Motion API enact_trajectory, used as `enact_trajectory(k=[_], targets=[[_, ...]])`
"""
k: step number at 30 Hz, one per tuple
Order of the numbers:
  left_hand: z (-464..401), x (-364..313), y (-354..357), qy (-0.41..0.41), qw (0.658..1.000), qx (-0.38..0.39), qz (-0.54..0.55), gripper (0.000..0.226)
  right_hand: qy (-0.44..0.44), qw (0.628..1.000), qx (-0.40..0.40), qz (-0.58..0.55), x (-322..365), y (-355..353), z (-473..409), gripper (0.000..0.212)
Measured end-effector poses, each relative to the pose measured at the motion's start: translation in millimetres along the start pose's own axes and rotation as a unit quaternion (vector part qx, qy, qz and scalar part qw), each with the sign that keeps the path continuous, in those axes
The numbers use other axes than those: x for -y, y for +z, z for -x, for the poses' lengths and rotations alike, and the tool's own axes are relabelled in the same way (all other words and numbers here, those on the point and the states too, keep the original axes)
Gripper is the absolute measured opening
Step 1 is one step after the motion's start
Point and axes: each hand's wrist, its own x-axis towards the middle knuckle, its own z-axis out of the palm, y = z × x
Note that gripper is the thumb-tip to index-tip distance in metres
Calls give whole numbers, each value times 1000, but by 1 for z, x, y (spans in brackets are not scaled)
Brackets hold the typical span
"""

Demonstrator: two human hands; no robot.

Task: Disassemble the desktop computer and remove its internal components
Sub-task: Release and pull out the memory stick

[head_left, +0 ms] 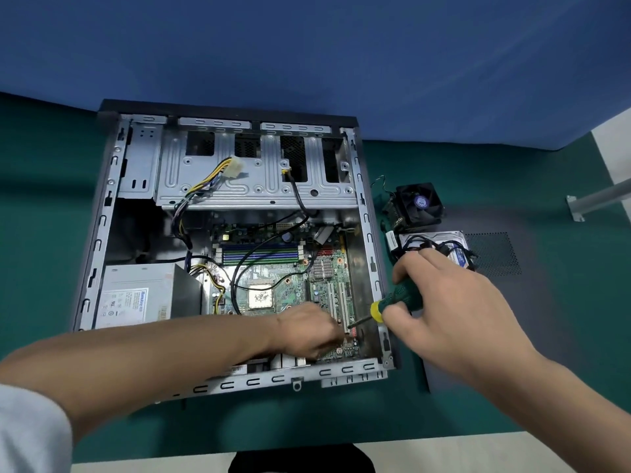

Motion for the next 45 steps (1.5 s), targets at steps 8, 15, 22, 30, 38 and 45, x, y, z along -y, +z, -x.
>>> enact_trajectory(k=[8,15,22,30,38,45], targets=[[1,8,7,-69,994,-38,69,14,-15,998,64,-24,9,11,-3,16],[0,7,7,-90,992,-37,82,10,-42,994,96,30,17,29,-6,14],[0,7,2,-76,991,-52,101,12,-37,993,101,48,18,36,-7,15],[1,5,0,-77,990,-54,108,14,-26,992,115,34,17,40,-6,16],[0,4,-4,-70,993,-40,81,16,-31,992,116,40,16,43,-5,17],[0,2,-8,-79,995,-36,53,26,-63,976,125,168,18,40,3,48]])
